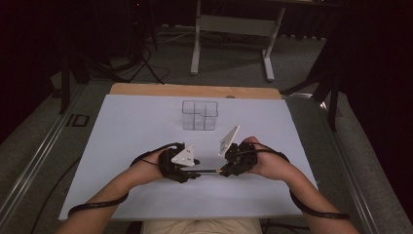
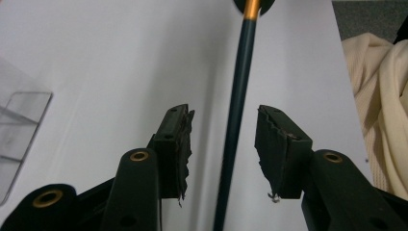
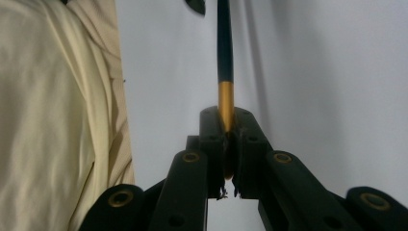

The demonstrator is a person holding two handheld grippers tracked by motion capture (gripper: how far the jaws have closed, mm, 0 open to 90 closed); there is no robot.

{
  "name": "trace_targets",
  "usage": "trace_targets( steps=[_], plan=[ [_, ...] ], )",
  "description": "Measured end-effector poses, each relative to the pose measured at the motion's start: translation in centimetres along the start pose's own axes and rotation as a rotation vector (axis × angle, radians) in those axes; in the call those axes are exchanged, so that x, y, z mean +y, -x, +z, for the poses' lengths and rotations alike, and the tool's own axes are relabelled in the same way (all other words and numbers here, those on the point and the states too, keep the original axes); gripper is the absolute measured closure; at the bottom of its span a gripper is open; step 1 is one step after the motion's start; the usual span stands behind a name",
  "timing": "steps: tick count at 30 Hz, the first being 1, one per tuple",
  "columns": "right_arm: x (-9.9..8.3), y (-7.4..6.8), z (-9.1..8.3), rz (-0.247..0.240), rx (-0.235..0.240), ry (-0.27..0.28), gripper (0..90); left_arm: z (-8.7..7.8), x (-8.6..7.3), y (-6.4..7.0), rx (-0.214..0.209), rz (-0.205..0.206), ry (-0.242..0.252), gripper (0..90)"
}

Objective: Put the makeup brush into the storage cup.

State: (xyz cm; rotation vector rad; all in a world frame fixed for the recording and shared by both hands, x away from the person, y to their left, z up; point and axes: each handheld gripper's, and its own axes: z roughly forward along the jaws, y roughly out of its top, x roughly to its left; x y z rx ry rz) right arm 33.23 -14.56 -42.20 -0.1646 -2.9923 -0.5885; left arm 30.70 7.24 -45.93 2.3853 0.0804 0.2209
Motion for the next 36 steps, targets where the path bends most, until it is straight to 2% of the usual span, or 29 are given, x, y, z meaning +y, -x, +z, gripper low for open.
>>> trace_targets(
  steps=[3,8,11,13,17,19,26,29,32,34,36],
  plan=[
    [0.0,-0.1,-0.1,0.001,0.002,0.007,84.5,0.6,0.9,-0.2,-0.028,0.006,0.016,68.0],
    [0.1,-0.1,-0.2,-0.003,0.0,0.011,84.5,1.2,1.6,-0.3,-0.043,0.012,0.012,72.9],
    [0.2,-0.2,-0.4,-0.003,-0.005,0.014,84.6,1.6,2.1,-0.2,-0.05,0.036,0.019,75.2],
    [0.2,-0.3,-0.4,-0.009,-0.001,0.013,84.5,1.8,2.4,-0.1,-0.053,0.05,0.015,75.6],
    [0.3,-0.3,-0.3,-0.007,0.003,0.011,84.5,2.1,2.8,-0.1,-0.055,0.052,0.019,75.7],
    [0.4,-0.3,-0.3,-0.009,0.0,0.015,84.5,2.2,2.9,0.0,-0.053,0.061,0.015,78.7],
    [0.3,0.0,-0.1,-0.001,-0.004,0.008,84.4,2.7,2.8,0.0,-0.042,0.111,0.005,83.0],
    [0.3,0.1,0.1,0.003,0.004,0.002,84.3,2.8,2.7,-0.2,-0.063,0.099,0.002,83.4],
    [0.4,0.1,0.1,0.008,-0.008,0.001,83.7,2.7,2.6,-0.2,-0.039,0.105,0.008,83.5],
    [0.4,0.2,-0.1,0.011,-0.013,0.017,82.3,2.5,2.3,-0.5,-0.039,0.075,0.035,83.6],
    [0.4,0.3,-0.4,0.026,-0.011,0.044,77.2,2.2,2.0,-0.8,-0.041,0.035,0.056,83.6]
  ],
)
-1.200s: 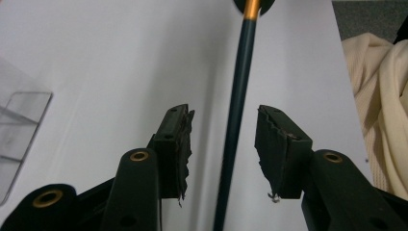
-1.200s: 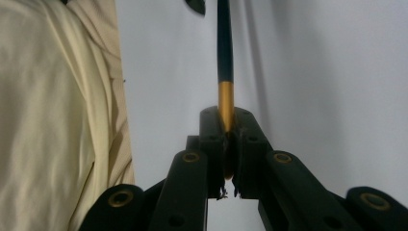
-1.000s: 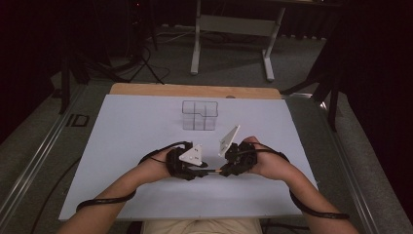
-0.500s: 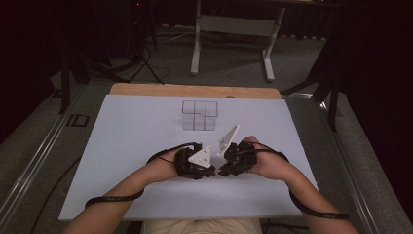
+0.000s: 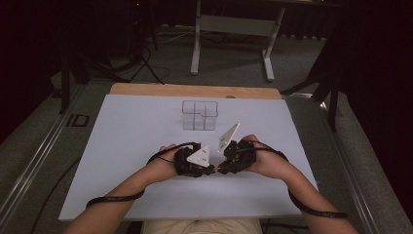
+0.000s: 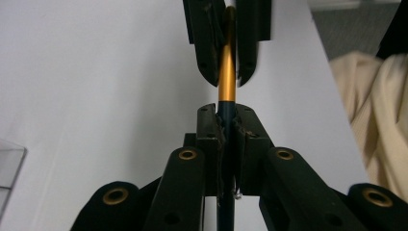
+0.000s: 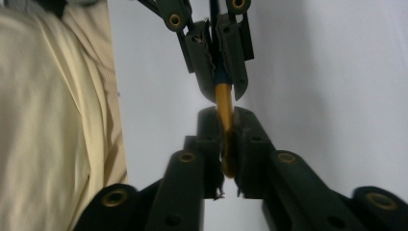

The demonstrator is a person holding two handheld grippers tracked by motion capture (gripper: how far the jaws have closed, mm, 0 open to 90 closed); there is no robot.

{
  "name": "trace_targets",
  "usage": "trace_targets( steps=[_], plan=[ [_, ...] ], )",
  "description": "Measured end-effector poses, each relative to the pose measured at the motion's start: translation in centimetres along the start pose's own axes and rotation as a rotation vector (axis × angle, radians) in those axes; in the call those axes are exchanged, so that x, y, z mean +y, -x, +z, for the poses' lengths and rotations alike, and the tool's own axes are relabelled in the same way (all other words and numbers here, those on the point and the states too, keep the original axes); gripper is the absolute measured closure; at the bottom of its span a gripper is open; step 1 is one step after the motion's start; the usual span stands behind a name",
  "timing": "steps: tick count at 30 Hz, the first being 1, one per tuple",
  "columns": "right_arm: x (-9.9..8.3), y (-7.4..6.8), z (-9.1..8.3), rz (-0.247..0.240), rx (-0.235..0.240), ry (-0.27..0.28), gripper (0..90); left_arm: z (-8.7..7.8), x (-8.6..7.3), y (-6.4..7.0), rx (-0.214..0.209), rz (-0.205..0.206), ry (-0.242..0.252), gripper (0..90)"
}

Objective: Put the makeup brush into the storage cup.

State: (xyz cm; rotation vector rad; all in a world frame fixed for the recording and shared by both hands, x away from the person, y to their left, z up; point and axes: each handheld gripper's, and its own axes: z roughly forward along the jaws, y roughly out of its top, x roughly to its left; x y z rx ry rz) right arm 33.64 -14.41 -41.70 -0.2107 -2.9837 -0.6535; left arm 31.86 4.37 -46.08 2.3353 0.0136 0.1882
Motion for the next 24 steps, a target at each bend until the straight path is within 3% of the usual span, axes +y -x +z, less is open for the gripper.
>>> trace_targets(
  steps=[2,4,13,15,21,24],
  plan=[
    [-0.1,0.1,-0.4,0.005,-0.021,0.021,76.1,-0.4,-0.3,-0.2,0.014,-0.018,0.016,83.7],
    [-0.2,0.3,-0.7,0.015,-0.042,0.037,75.3,-0.7,-0.7,-0.5,0.013,-0.062,0.042,83.7],
    [-1.1,0.6,-1.4,0.058,-0.093,0.116,67.9,-1.3,-2.4,-1.0,0.057,-0.137,0.104,83.7],
    [-1.2,0.6,-1.5,0.06,-0.104,0.13,66.4,-1.4,-2.7,-1.1,0.085,-0.16,0.109,83.7],
    [-1.6,0.5,-1.9,0.1,-0.139,0.198,60.1,-2.3,-3.1,-1.7,0.137,-0.24,0.187,83.6],
    [-1.9,0.4,-2.1,0.118,-0.16,0.246,55.5,-2.7,-3.3,-1.9,0.155,-0.258,0.21,83.6]
  ],
)
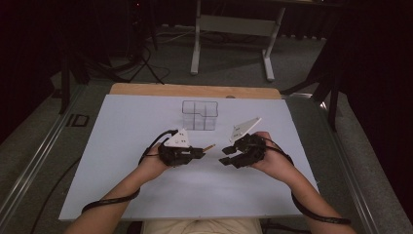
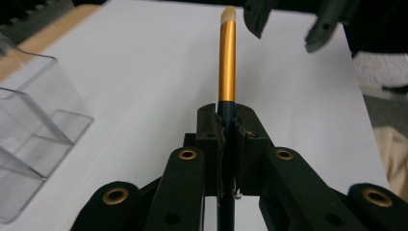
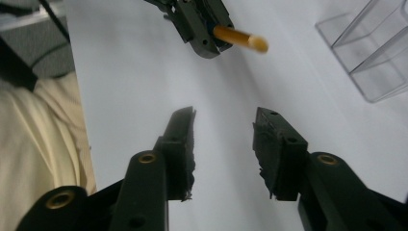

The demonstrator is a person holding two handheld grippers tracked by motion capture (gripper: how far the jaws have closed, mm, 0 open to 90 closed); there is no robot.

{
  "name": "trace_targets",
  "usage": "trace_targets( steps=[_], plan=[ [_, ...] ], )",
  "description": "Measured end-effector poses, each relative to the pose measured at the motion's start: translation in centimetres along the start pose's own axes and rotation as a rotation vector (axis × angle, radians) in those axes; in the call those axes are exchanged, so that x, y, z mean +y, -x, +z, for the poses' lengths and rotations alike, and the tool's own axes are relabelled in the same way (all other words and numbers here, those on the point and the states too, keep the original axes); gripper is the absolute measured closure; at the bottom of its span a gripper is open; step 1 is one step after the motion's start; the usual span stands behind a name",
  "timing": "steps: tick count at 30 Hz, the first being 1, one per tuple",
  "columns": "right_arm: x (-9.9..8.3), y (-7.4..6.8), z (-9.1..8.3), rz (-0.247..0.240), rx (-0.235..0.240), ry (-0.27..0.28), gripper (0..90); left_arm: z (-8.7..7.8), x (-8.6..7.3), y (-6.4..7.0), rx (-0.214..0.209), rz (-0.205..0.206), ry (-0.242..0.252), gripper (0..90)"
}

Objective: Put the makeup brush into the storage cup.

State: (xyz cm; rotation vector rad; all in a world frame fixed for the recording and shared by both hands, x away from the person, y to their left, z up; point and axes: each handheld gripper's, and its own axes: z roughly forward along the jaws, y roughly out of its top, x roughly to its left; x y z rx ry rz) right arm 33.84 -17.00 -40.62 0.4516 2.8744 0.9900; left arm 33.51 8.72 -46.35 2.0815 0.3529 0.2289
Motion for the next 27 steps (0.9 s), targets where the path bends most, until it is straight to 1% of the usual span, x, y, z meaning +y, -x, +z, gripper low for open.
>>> trace_targets(
  steps=[1,3,4,6,8,11,12,13,15,16,17,19,20,21,22,24,25,26,27],
  plan=[
    [-0.1,-0.1,-0.1,0.007,-0.011,0.015,55.2,-0.1,0.0,0.0,0.002,-0.01,0.005,83.6],
    [-0.1,-0.4,-0.1,0.002,-0.026,0.034,51.4,-0.3,0.0,-0.1,0.006,-0.028,0.027,83.6],
    [-0.2,-0.4,-0.1,0.014,-0.028,0.048,50.9,-0.3,0.0,-0.1,0.008,-0.033,0.033,83.6],
    [-0.3,-0.5,0.0,0.017,-0.04,0.061,49.5,-0.4,0.1,-0.2,0.016,-0.04,0.048,83.6],
    [-0.5,-0.5,0.1,0.037,-0.045,0.079,49.0,-0.5,0.1,-0.2,0.025,-0.041,0.055,83.6],
    [-0.8,-0.6,0.5,0.048,-0.052,0.102,49.3,-0.5,0.2,-0.3,0.029,-0.063,0.074,83.6],
    [-0.9,-0.7,0.6,0.05,-0.057,0.101,49.7,-0.6,0.2,-0.3,0.028,-0.066,0.086,83.6],
    [-1.0,-0.7,0.7,0.052,-0.064,0.11,49.9,-0.7,0.2,-0.4,0.03,-0.08,0.1,83.6],
    [-1.2,-0.8,0.9,0.069,-0.061,0.121,50.1,-0.8,0.3,-0.5,0.029,-0.099,0.126,83.6],
    [-1.3,-1.0,1.0,0.07,-0.068,0.135,50.3,-0.9,0.4,-0.5,0.035,-0.108,0.14,83.6],
    [-1.3,-1.0,1.0,0.076,-0.064,0.142,50.3,-0.9,0.4,-0.6,0.033,-0.126,0.156,83.6],
    [-1.3,-1.3,1.1,0.081,-0.068,0.162,51.0,-1.0,0.4,-0.7,0.031,-0.146,0.183,83.6],
    [-1.3,-1.4,1.2,0.086,-0.067,0.171,51.0,-1.0,0.5,-0.7,0.032,-0.156,0.194,83.6],
    [-1.3,-1.6,1.4,0.086,-0.07,0.181,51.2,-1.0,0.5,-0.7,0.032,-0.156,0.194,83.6],
    [-1.4,-1.7,1.6,0.095,-0.068,0.196,51.1,-1.0,0.5,-0.7,0.027,-0.174,0.228,83.6],
    [-1.4,-1.9,1.9,0.106,-0.071,0.211,51.1,-1.1,0.8,-0.5,0.027,-0.182,0.25,83.6],
    [-1.4,-2.0,2.1,0.111,-0.069,0.225,51.1,-1.1,0.9,-0.4,0.025,-0.186,0.274,83.6],
    [-1.3,-2.0,2.3,0.126,-0.054,0.241,50.7,-1.1,1.0,-0.3,0.026,-0.185,0.287,83.6],
    [-1.3,-2.1,2.4,0.136,-0.049,0.257,50.6,-1.1,1.2,-0.2,0.018,-0.181,0.302,83.6]
  ],
)
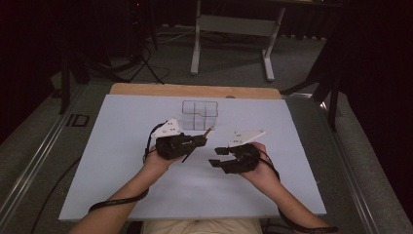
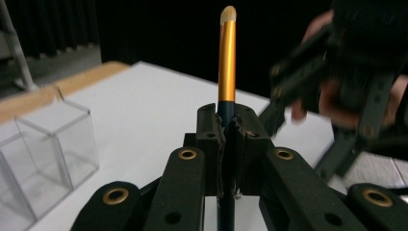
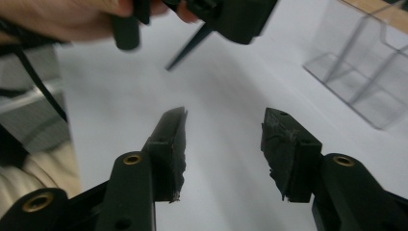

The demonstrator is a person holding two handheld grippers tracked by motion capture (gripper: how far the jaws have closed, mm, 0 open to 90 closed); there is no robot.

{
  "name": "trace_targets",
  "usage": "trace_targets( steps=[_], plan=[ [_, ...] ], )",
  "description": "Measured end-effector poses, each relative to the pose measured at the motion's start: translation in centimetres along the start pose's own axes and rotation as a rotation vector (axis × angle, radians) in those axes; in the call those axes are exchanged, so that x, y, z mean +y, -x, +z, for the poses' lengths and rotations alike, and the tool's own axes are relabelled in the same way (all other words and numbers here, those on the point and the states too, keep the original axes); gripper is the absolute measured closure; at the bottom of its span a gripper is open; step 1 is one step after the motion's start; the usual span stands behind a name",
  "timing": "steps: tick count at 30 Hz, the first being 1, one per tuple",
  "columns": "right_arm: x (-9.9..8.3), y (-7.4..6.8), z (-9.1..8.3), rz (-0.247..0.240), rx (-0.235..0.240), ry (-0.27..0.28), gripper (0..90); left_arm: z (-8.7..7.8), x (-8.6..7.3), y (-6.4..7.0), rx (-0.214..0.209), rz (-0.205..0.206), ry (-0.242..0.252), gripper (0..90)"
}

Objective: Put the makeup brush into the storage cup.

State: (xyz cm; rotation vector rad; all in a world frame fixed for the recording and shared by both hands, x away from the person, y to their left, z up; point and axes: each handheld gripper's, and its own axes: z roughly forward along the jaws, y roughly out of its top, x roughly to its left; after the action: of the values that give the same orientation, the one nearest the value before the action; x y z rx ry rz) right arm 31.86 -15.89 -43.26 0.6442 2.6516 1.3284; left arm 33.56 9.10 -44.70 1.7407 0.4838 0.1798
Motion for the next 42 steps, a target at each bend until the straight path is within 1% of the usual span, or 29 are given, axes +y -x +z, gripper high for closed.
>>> trace_targets(
  steps=[3,5,6,7,8,9,10,11,12,13,14,16,18,19,21,22,23,27,28,29,31,33,35,36,37,38,40,41,42],
  plan=[
    [0.0,-0.4,0.4,0.033,0.01,0.056,49.8,0.0,0.4,0.3,-0.018,0.0,0.048,83.6],
    [0.1,-0.6,0.7,0.058,0.007,0.087,48.8,0.1,0.6,0.4,-0.025,-0.005,0.078,83.6],
    [0.1,-0.7,0.8,0.07,0.001,0.112,48.4,0.1,0.6,0.4,-0.034,-0.011,0.094,83.6],
    [0.1,-0.8,0.9,0.084,0.008,0.131,48.4,0.1,0.7,0.5,-0.027,-0.015,0.092,83.6],
    [0.1,-0.8,1.0,0.094,0.014,0.141,48.4,0.1,0.7,0.6,-0.021,-0.006,0.106,83.6],
    [0.2,-0.9,1.1,0.102,0.013,0.161,48.9,0.1,0.6,0.5,-0.031,-0.014,0.121,83.6],
    [0.2,-0.9,1.1,0.119,0.027,0.18,49.3,0.1,0.6,0.5,-0.03,-0.021,0.122,83.6],
    [0.2,-0.8,1.2,0.13,0.042,0.188,49.6,0.1,0.6,0.6,-0.029,-0.018,0.138,83.6],
    [0.2,-0.8,1.3,0.142,0.043,0.2,50.6,0.1,0.5,0.5,-0.036,-0.026,0.148,83.6],
    [0.2,-0.8,1.4,0.159,0.062,0.216,50.9,0.1,0.5,0.6,-0.033,-0.027,0.148,83.6],
    [0.2,-0.8,1.5,0.167,0.068,0.223,51.4,0.2,0.5,0.6,-0.032,-0.015,0.155,83.6],
    [0.3,-0.8,1.7,0.183,0.072,0.231,52.3,0.2,0.6,0.7,-0.044,-0.019,0.167,83.6],
    [0.3,-0.9,1.9,0.197,0.072,0.239,56.7,0.3,0.6,0.8,-0.044,-0.017,0.184,83.5],
    [0.3,-0.9,2.0,0.199,0.073,0.24,57.0,0.4,0.7,0.8,-0.051,-0.025,0.192,83.5],
    [0.3,-1.0,2.2,0.199,0.063,0.241,61.2,0.4,0.8,0.9,-0.054,-0.027,0.207,83.5],
    [0.3,-1.0,2.4,0.204,0.064,0.242,62.5,0.4,0.8,1.0,-0.063,-0.029,0.21,83.5],
    [0.3,-1.0,2.5,0.209,0.072,0.247,65.7,0.5,0.8,1.1,-0.06,-0.023,0.216,83.4],
    [0.4,-1.0,2.8,0.218,0.087,0.251,78.0,0.6,0.8,1.3,-0.065,-0.014,0.212,83.4],
    [0.4,-1.0,2.8,0.217,0.095,0.249,81.8,0.6,0.8,1.2,-0.065,-0.018,0.21,83.4],
    [0.5,-1.1,2.9,0.216,0.105,0.25,83.3,0.6,0.8,1.2,-0.068,-0.029,0.216,83.4],
    [0.5,-1.2,2.9,0.224,0.113,0.257,84.2,0.5,0.7,1.1,-0.076,-0.037,0.22,83.3],
    [0.4,-1.0,2.9,0.236,0.122,0.253,85.3,0.4,0.9,1.2,-0.069,-0.02,0.209,83.2],
    [0.4,-0.9,2.9,0.24,0.126,0.243,85.5,0.4,0.9,1.1,-0.077,-0.031,0.198,82.7],
    [0.4,-0.8,2.9,0.246,0.128,0.239,85.6,0.4,0.9,1.0,-0.068,-0.029,0.197,82.6],
    [0.4,-0.8,2.9,0.24,0.118,0.232,85.7,0.4,0.9,1.1,-0.047,-0.033,0.198,79.4],
    [0.4,-0.9,2.9,0.23,0.109,0.225,85.7,0.4,1.0,1.0,-0.039,-0.047,0.191,74.1],
    [0.4,-0.9,2.9,0.212,0.094,0.208,85.7,0.3,1.1,1.0,-0.037,-0.04,0.182,73.1],
    [0.4,-0.9,2.8,0.201,0.083,0.198,85.7,0.2,1.2,1.1,-0.037,-0.05,0.175,69.6],
    [0.4,-0.9,2.8,0.196,0.078,0.19,85.7,0.2,1.3,1.1,-0.026,-0.053,0.166,66.7]
  ],
)
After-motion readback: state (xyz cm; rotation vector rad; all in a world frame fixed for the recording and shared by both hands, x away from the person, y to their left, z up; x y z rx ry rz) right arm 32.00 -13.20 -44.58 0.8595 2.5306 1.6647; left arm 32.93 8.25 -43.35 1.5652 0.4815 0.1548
